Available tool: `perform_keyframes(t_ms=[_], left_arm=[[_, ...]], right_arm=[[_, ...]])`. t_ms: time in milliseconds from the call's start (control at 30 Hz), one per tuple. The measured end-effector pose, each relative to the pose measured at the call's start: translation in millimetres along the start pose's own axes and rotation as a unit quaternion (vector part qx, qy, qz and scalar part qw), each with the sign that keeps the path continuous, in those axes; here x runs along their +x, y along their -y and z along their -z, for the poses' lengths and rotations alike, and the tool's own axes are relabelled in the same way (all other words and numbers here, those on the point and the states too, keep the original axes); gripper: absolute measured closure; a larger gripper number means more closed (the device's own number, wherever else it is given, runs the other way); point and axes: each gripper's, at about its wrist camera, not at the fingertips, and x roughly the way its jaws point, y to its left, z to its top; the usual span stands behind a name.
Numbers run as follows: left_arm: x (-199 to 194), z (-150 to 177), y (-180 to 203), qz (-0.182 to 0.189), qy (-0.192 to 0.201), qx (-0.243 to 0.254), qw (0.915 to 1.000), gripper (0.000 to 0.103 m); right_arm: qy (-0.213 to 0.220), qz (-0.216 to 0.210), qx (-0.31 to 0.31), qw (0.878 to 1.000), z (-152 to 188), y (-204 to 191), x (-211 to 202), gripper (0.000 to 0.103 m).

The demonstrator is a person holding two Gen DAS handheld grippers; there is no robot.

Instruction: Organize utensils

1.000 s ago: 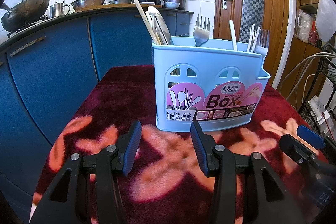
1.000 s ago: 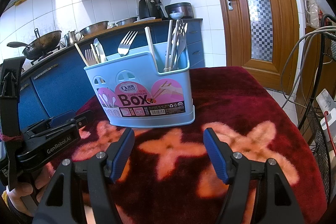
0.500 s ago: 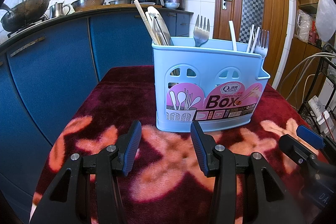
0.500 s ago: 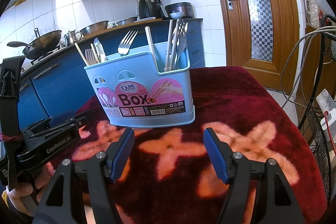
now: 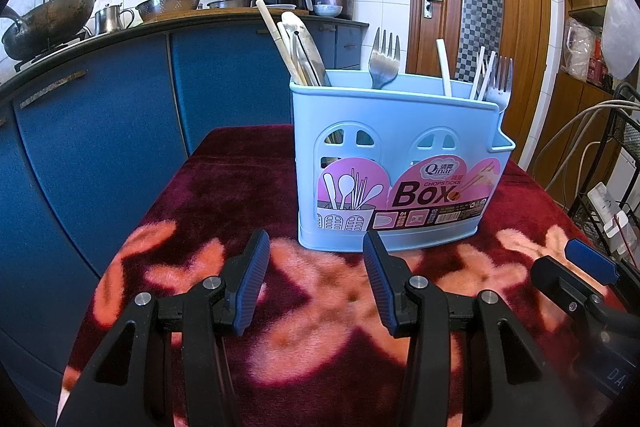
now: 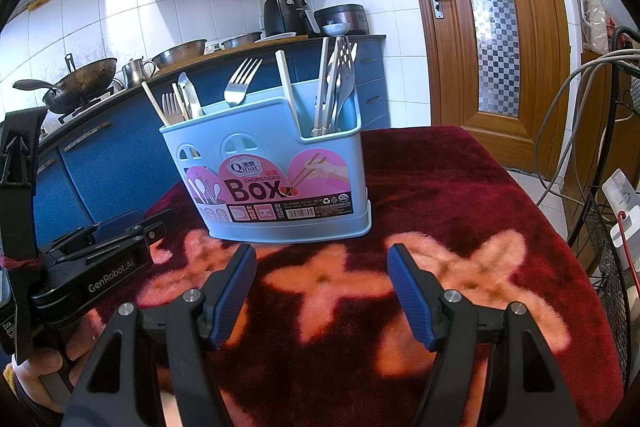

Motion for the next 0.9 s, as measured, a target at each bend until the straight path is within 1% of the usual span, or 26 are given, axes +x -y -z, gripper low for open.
perform_keyframes(t_ms=[733,900], left_arm=[[0.1,0.2,0.3,0.0,0.0,0.0,1.0,0.053],[1.9,1.0,1.0,0.001,-0.008,0.002,1.0,0.053]], right_arm=[[-0.001,0.0,0.002,1.0,2.5,0.9,0.2,0.032],[-0.004,0.001,0.008,1.0,6.2,4.3,0.4,0.032]])
